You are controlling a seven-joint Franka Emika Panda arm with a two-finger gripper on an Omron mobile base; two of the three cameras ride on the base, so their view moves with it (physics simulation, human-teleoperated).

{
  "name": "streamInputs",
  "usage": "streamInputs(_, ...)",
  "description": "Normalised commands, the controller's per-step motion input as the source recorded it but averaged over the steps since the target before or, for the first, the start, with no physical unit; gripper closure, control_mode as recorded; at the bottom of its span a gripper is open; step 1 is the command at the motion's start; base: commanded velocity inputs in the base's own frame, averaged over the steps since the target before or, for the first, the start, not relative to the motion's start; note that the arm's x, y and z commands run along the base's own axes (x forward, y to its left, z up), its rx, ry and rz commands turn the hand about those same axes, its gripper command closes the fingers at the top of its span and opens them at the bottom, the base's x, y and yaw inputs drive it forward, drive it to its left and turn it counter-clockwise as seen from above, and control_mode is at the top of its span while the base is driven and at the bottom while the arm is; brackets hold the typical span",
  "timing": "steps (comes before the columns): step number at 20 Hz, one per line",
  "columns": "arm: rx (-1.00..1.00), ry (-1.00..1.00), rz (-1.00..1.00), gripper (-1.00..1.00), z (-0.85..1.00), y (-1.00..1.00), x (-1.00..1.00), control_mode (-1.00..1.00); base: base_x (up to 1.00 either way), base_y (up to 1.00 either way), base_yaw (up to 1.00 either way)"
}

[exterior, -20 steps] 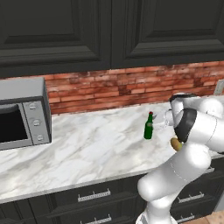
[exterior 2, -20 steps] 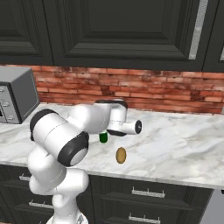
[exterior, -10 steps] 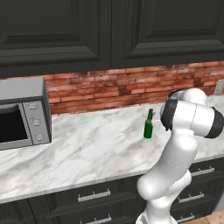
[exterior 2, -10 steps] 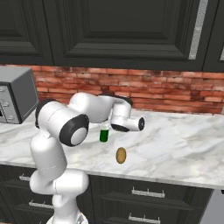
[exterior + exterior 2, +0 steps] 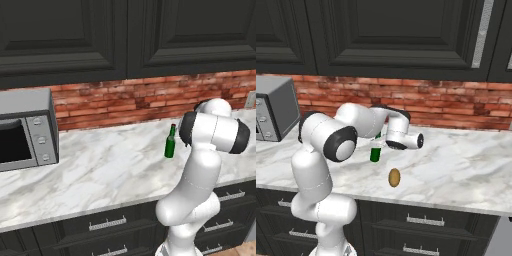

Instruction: Place the beers on the top shelf of the fridge to keep them out of children's reach, and place the potato on lower shelves for easy access.

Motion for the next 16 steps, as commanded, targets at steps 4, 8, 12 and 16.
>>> streamInputs(4, 0.00, 0.00, 0.03, -1.00, 0.00, 0.26, 0.00, -1.00, 0.00, 0.00, 0.00)
streamInputs(8, -0.01, 0.00, 0.03, -1.00, 0.00, 0.32, -0.01, -1.00, 0.00, 0.00, 0.00)
streamInputs(12, 0.00, 0.00, 0.02, -1.00, 0.00, 0.18, -0.06, -1.00, 0.00, 0.00, 0.00)
streamInputs(16, 0.00, 0.00, 0.01, -1.00, 0.00, 0.06, -0.01, -1.00, 0.00, 0.00, 0.00)
